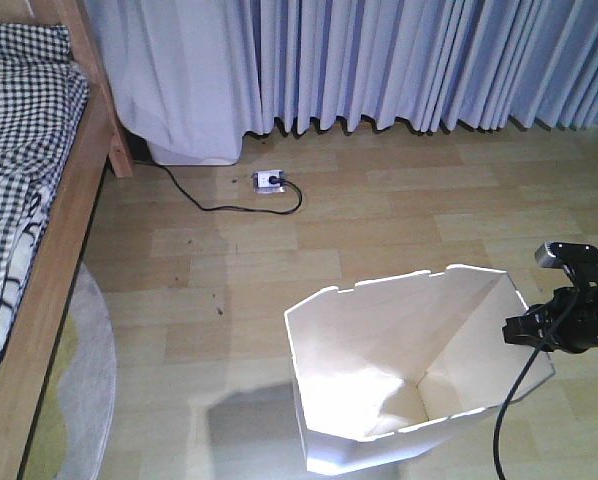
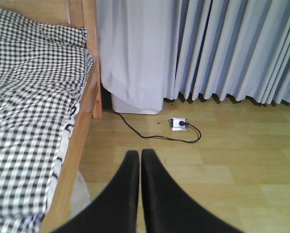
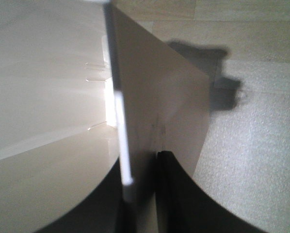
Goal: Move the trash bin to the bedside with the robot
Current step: 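Drive toward the curtains beside the bed head holding the bin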
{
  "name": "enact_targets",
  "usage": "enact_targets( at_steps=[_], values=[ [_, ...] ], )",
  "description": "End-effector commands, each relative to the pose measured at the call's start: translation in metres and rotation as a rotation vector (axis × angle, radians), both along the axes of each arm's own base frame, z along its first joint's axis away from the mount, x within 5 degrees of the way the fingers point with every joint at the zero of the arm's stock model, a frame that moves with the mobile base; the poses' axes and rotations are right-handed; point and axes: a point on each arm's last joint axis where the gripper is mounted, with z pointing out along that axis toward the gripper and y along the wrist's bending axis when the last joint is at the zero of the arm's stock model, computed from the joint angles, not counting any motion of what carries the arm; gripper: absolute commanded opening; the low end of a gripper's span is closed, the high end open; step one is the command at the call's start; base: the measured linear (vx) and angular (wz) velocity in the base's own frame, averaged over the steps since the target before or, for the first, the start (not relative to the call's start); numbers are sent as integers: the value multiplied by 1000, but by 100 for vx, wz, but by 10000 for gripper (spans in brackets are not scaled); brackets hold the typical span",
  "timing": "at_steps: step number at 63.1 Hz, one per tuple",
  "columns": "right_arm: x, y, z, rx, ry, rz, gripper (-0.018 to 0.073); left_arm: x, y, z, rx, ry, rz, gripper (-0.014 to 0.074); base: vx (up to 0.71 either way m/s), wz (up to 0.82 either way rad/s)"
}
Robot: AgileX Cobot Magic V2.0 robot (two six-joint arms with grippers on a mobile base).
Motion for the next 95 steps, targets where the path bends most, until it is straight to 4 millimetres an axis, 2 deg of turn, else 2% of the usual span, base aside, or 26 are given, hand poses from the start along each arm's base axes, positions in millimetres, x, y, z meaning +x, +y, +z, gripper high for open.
enact_targets(
  at_steps=[1,95],
  values=[
    [9,11,29,171,-87,-13,-5,1,0,5,4,-77,-4,-6,25,-5],
    [9,11,29,171,-87,-13,-5,1,0,5,4,-77,-4,-6,23,6]
  ],
)
